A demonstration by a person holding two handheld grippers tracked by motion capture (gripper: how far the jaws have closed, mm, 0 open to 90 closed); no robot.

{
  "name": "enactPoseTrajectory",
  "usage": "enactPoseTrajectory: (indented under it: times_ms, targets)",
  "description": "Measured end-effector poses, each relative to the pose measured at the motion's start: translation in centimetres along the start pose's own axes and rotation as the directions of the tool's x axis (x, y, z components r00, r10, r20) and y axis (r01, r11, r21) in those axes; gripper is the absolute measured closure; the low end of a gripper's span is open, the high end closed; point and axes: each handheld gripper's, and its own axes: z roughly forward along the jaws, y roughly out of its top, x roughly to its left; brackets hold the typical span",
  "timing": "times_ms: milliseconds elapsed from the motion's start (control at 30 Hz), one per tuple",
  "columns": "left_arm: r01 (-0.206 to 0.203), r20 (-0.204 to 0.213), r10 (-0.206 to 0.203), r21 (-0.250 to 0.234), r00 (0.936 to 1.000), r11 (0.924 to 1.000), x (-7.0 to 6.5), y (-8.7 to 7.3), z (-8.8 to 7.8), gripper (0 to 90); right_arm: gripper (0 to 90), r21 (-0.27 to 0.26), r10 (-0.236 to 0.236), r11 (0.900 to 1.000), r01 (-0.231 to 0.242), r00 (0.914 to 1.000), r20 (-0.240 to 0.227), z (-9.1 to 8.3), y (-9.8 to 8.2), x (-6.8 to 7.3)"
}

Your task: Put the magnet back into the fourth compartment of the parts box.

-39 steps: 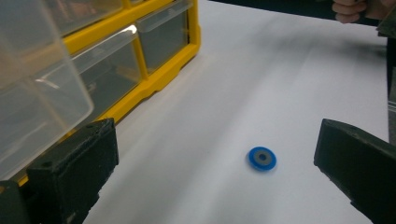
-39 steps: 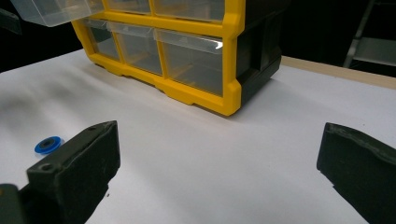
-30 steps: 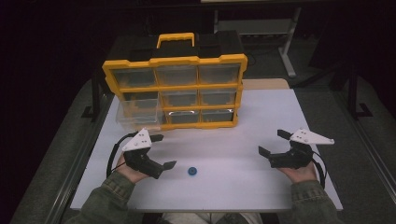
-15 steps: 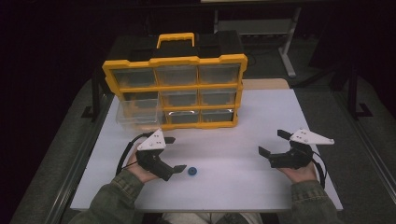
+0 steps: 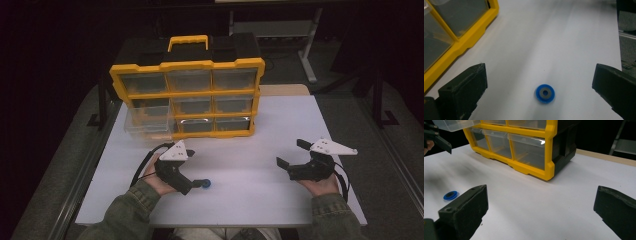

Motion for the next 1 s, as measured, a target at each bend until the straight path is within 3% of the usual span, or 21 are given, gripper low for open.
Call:
enactPoseTrajectory:
  times_ms: [333, 633, 1000]
  targets:
    - [0.025, 0.022, -0.027, 0.1, 0.9994, 0.9947, 0.1, -0.1, 1.3, 0.0, 0.0, 0.007, -0.004, 1.0, 0.004, 1.0, 0.0, 0.0, 0.0, 0.0]
    - [-0.009, 0.044, 0.002, 0.159, 0.999, 0.9872, -0.2, -0.4, 2.9, 0.7, 0.0, 0.02, 0.004, 1.0, -0.004, 1.0, -0.001, 0.0, -0.1, -0.1]
    - [-0.057, 0.061, 0.048, 0.147, 0.997, 0.9874, -0.8, -0.5, 3.4, 13.1, 0.0, 0.027, 0.002, 1.0, -0.002, 1.0, -0.001, 0.1, -0.1, -0.1]
